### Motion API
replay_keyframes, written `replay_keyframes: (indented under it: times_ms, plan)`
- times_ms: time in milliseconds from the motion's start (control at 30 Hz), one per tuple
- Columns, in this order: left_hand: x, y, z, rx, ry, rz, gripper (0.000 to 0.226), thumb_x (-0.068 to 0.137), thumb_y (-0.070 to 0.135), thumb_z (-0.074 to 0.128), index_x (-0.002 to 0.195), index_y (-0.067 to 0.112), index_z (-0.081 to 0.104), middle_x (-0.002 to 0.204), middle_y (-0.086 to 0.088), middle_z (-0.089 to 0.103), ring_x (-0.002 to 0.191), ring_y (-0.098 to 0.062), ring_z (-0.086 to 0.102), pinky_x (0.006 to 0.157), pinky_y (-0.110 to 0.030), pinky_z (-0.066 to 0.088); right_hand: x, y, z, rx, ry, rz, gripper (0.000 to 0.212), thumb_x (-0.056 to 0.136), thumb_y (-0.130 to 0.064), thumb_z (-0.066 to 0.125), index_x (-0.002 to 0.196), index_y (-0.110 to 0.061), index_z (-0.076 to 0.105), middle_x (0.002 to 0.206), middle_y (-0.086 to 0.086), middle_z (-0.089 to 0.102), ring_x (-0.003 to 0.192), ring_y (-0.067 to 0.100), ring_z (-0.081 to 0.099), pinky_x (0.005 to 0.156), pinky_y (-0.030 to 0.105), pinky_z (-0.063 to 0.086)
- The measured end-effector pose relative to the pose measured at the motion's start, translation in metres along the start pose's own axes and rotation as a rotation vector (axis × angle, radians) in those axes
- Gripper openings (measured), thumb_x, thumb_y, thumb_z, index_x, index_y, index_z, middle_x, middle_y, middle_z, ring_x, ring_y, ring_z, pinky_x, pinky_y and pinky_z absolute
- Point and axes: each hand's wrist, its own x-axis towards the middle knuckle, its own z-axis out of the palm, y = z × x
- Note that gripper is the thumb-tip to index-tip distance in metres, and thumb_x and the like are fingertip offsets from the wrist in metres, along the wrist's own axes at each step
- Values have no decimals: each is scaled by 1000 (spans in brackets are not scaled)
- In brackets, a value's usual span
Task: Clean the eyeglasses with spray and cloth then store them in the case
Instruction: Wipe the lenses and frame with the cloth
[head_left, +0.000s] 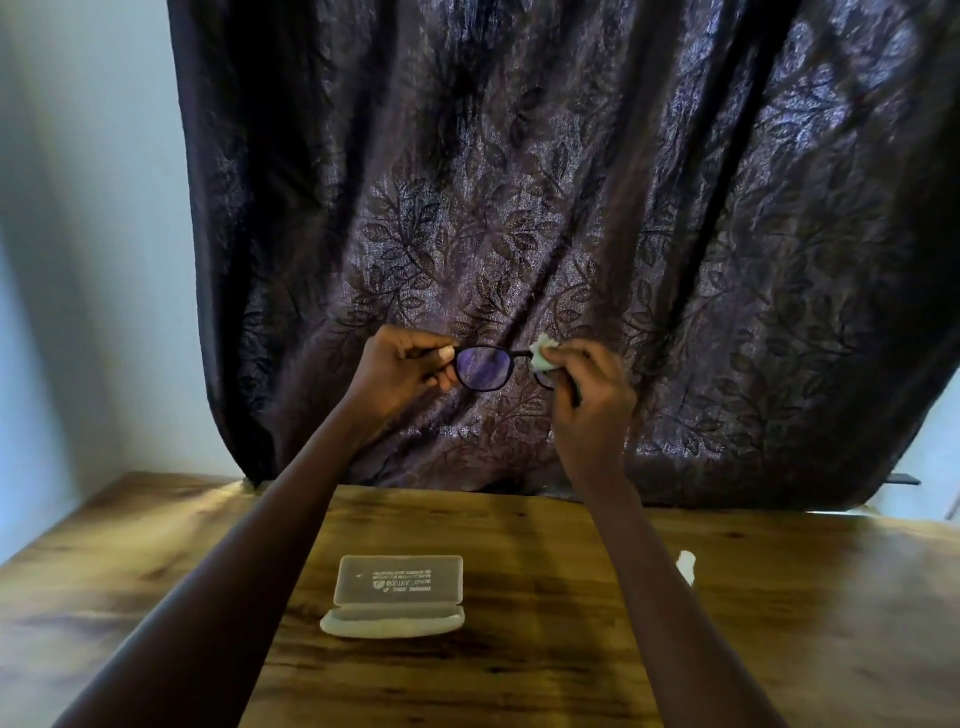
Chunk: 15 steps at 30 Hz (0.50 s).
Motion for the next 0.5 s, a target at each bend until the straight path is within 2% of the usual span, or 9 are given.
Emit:
replay_keyframes:
  times_ms: [133, 233, 333, 400, 500]
  plan:
    - [-2, -3, -7, 3, 4, -31, 19, 85, -7, 50, 93, 2, 64, 44, 8, 61, 43, 1, 52, 47, -10, 41, -24, 5, -1, -9, -77, -28, 29, 64, 25, 63, 87, 8, 69, 87, 22, 66, 79, 35, 61, 75, 17, 41]
    - [-4, -4, -9, 19, 14, -32, 18, 85, -6, 50, 97, -3, 63, 44, 9, 61, 42, 1, 52, 46, -9, 41, -19, 13, -7, -7, -15, 78, 23, 67, 21, 66, 86, 8, 69, 88, 23, 66, 79, 37, 61, 73, 21, 44]
    - [-3, -2, -6, 11, 8, -24, 18, 86, -6, 50, 95, 1, 63, 44, 9, 62, 43, 1, 52, 47, -9, 41, 1, 11, -6, -4, 62, 126, 19, 72, 18, 64, 87, 9, 68, 89, 24, 65, 79, 37, 61, 71, 30, 48]
    - [-2, -1, -4, 4, 6, -17, 18, 86, -6, 50, 95, 0, 63, 44, 9, 61, 43, 1, 52, 47, -9, 41, 10, 5, -2, -14, 61, 100, 19, 72, 16, 63, 88, 8, 68, 89, 24, 65, 81, 37, 61, 73, 28, 46]
    - [0, -2, -2, -1, 10, -13, 19, 86, -5, 50, 94, 6, 63, 44, 9, 61, 42, 2, 52, 47, -8, 41, 3, -4, 5, -16, -24, -1, 24, 69, 20, 63, 90, 8, 68, 90, 23, 65, 84, 35, 58, 78, 15, 36]
